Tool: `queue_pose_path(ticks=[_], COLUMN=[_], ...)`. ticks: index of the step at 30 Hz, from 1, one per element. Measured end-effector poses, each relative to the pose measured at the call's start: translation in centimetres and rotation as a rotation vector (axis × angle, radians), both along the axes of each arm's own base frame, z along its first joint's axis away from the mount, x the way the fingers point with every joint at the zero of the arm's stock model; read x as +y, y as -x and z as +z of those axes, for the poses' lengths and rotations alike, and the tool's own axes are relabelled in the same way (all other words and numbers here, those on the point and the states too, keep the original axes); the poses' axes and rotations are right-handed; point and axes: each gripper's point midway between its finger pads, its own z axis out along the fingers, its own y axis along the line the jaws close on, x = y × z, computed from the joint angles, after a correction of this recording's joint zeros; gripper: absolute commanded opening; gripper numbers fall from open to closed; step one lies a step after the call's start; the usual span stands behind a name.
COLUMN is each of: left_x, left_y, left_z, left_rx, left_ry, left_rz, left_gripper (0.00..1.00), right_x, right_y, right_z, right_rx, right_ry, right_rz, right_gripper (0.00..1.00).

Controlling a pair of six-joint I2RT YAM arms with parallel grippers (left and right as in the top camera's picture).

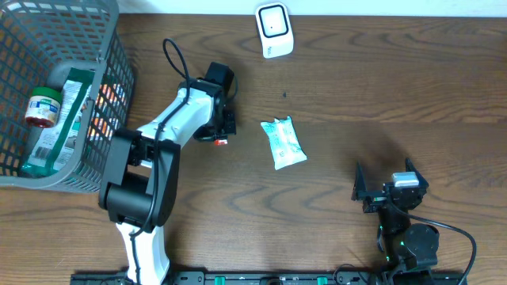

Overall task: Scan the item barcode
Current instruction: 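Place the Nescafe stick next to the wipes pack and release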

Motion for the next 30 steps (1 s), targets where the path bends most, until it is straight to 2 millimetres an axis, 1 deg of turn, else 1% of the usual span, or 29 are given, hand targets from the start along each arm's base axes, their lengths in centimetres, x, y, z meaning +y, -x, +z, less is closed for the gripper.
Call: queue_pose_path(ticks=[1, 3, 6, 9, 12, 14, 15, 17, 19, 21, 25, 28, 30], left_x=[0.1, 0.1, 0.2, 0.3, 0.4, 0.3, 0.3, 0.5, 0.6, 0.7, 0.3, -0.6, -1.6], left_y=[-0.3, -1.4, -2.8, -3.8, -4.5, -5.1, -5.1, -5.0, -4.8, -4.6, -4.2, -3.8, -3.4], left_z=[0.5, 1.8, 3.7, 4.2, 3.8, 3.2, 2.6, 1.3, 0.0, -0.8, -1.1, -1.1, -1.0], left_rx=[-0.022, -0.088, -0.176, -0.222, -0.245, -0.255, -0.246, -0.224, -0.198, -0.18, -0.161, -0.14, -0.122], left_ry=[-0.001, -0.004, -0.003, -0.014, -0.022, -0.025, -0.029, -0.043, -0.057, -0.065, -0.05, -0.003, 0.043], left_rz=[0.009, 0.018, 0.025, 0.032, 0.036, 0.038, 0.038, 0.038, 0.041, 0.04, 0.031, 0.02, 0.006], left_gripper=[0.34, 0.41, 0.42, 0.42, 0.42, 0.42, 0.41, 0.36, 0.34, 0.31, 0.3, 0.3, 0.3], right_x=[0.0, 0.0, 0.0, 0.0, 0.0, 0.0, 0.0, 0.0, 0.0, 0.0, 0.0, 0.0, 0.0], right_y=[0.0, 0.0, 0.0, 0.0, 0.0, 0.0, 0.0, 0.0, 0.0, 0.0, 0.0, 0.0, 0.0], right_z=[0.0, 0.0, 0.0, 0.0, 0.0, 0.0, 0.0, 0.0, 0.0, 0.0, 0.0, 0.0, 0.0], right_rx=[0.0, 0.0, 0.0, 0.0, 0.0, 0.0, 0.0, 0.0, 0.0, 0.0, 0.0, 0.0, 0.0], right_ry=[0.0, 0.0, 0.0, 0.0, 0.0, 0.0, 0.0, 0.0, 0.0, 0.0, 0.0, 0.0, 0.0], right_rz=[0.0, 0.0, 0.0, 0.0, 0.0, 0.0, 0.0, 0.0, 0.0, 0.0, 0.0, 0.0, 0.0], right_gripper=[0.99, 0.99, 0.99, 0.99, 0.99, 0.99, 0.99, 0.99, 0.99, 0.99, 0.99, 0.99, 0.99])
